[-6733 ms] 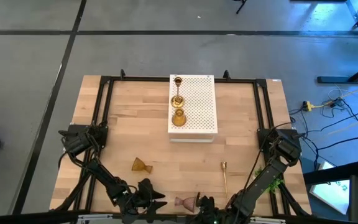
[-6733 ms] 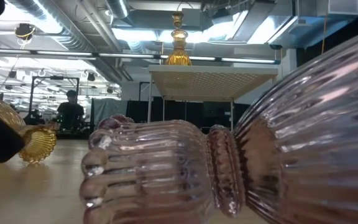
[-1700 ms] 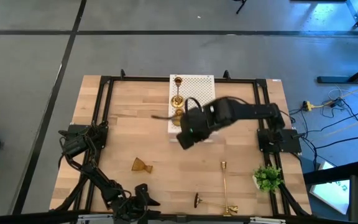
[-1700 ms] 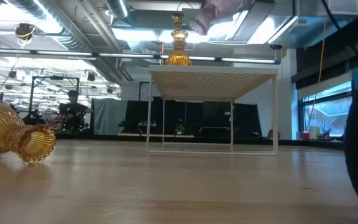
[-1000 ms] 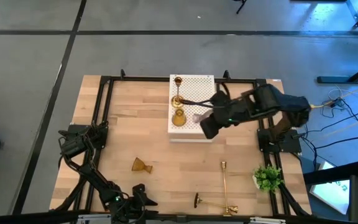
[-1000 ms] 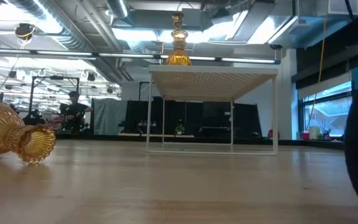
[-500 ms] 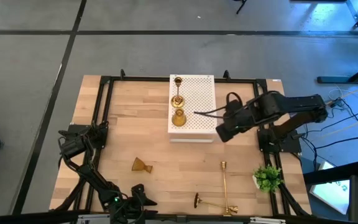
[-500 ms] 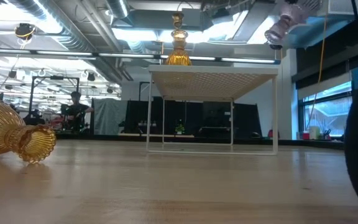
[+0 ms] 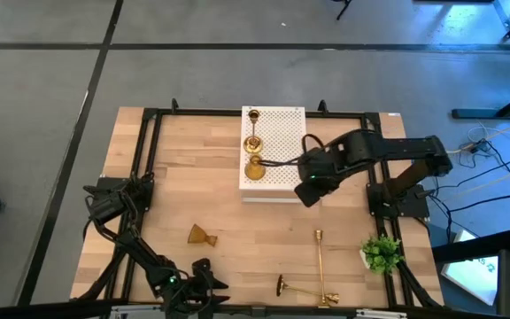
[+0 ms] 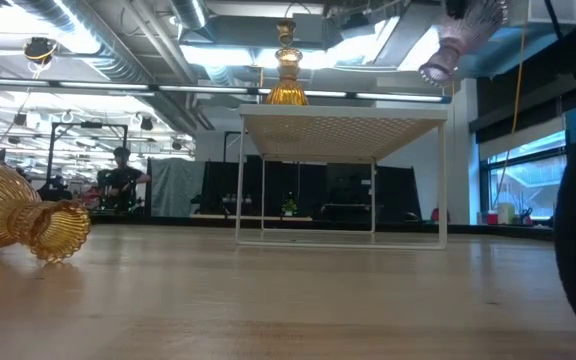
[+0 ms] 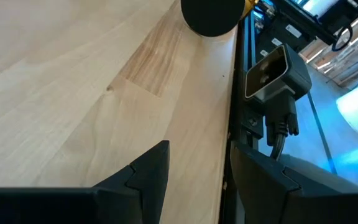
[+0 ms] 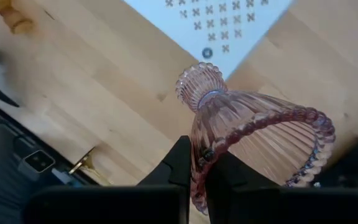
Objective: Pick & Place candle stick holders
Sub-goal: Put the pink candle holder on the shelf
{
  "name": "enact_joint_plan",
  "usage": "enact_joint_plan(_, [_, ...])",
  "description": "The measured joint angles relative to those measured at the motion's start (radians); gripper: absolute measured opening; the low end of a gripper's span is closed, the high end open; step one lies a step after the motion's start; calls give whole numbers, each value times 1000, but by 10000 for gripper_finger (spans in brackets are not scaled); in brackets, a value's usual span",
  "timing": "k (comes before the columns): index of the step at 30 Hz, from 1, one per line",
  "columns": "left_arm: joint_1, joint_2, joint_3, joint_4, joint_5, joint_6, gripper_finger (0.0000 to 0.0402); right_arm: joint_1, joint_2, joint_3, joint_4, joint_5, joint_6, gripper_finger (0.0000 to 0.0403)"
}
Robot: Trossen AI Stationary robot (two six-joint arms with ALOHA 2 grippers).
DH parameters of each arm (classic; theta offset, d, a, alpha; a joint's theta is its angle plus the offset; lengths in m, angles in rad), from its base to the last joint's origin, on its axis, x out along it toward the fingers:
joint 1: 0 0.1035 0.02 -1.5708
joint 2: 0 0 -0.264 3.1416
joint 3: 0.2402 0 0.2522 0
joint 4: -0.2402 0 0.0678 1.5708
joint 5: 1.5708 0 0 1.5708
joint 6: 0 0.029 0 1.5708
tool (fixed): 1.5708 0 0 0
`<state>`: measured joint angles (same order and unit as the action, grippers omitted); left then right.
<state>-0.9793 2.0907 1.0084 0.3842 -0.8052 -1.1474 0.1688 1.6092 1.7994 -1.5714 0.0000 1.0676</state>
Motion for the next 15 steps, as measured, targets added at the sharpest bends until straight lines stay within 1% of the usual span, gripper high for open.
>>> enact_joint_plan(7, [-1,0,0,-3,5,9,166,-9,63,124,1,74,-46,20])
enact_joint_plan(15, [-1,0,0,-4,12,12,166,-39,120,161,1,81,-120,20])
